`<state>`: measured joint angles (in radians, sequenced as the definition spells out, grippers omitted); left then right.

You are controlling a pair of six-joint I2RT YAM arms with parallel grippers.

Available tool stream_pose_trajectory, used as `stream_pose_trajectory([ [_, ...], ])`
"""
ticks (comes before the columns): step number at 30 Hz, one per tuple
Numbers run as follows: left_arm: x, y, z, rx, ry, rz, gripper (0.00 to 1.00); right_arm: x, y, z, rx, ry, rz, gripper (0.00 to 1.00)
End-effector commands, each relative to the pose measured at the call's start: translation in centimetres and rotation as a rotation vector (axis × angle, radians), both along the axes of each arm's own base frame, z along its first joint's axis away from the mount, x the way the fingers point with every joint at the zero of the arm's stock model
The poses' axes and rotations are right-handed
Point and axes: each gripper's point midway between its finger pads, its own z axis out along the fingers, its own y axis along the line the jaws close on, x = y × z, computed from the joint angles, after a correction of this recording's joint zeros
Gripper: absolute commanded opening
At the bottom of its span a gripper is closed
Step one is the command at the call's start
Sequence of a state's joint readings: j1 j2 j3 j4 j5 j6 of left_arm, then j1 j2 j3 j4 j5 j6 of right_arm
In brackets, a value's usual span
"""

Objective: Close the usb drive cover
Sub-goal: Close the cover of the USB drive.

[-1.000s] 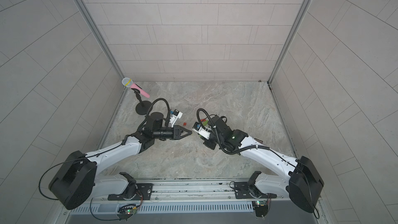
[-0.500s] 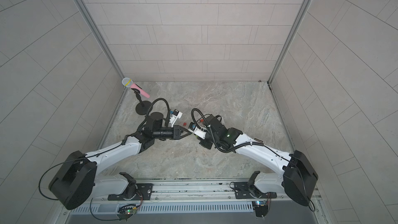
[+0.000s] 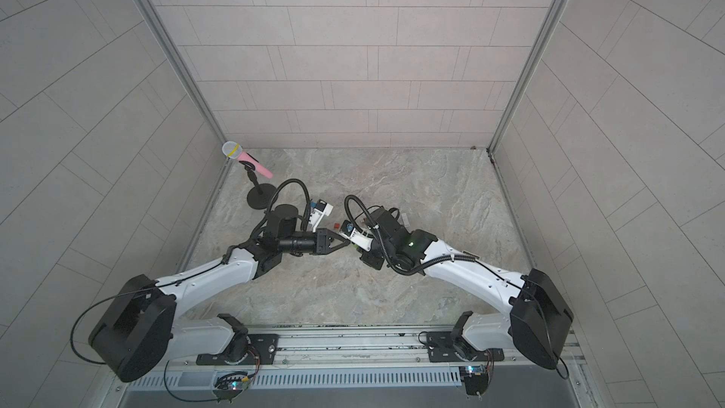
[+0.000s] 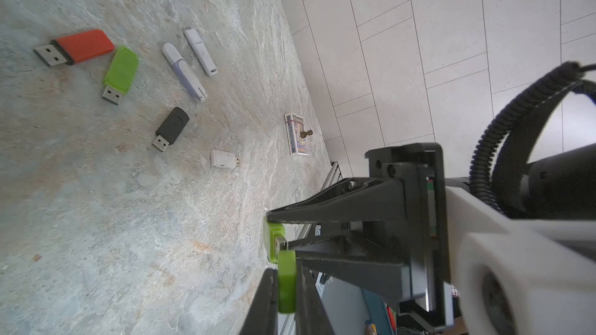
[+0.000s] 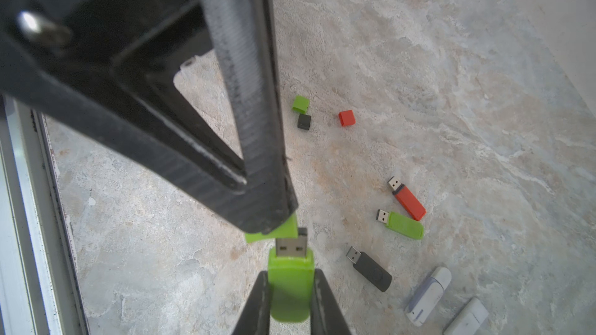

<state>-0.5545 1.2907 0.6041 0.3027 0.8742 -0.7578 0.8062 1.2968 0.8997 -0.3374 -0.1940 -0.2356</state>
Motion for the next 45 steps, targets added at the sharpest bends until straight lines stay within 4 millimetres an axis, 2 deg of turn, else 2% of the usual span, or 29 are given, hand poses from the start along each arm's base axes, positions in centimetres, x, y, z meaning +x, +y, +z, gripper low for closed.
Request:
stream_pose_trajectory([
  [1, 0.5, -0.6, 1.7, -0.029, -0.07, -0.015, 0.07, 0.0, 0.1, 0.5, -0.003, -0.003, -0.004, 0.19],
  [24, 0.2, -0.5, 0.2, 0.028, -0.054, -0.032, 0.07, -0.3, 1.1, 2.8, -0.021, -0.075, 0.051, 0.18],
  [30, -0.2, -0.3, -0.4, 0.054, -0.045, -0.044, 0.07, 0.0, 1.5, 4.3, -0.013, -0.121, 0.065, 0.18],
  [45, -0.2, -0.5, -0.5, 0.063, -0.038, -0.05, 0.07, 0.0, 2.6, 5.6, 0.013, -0.137, 0.079, 0.16],
])
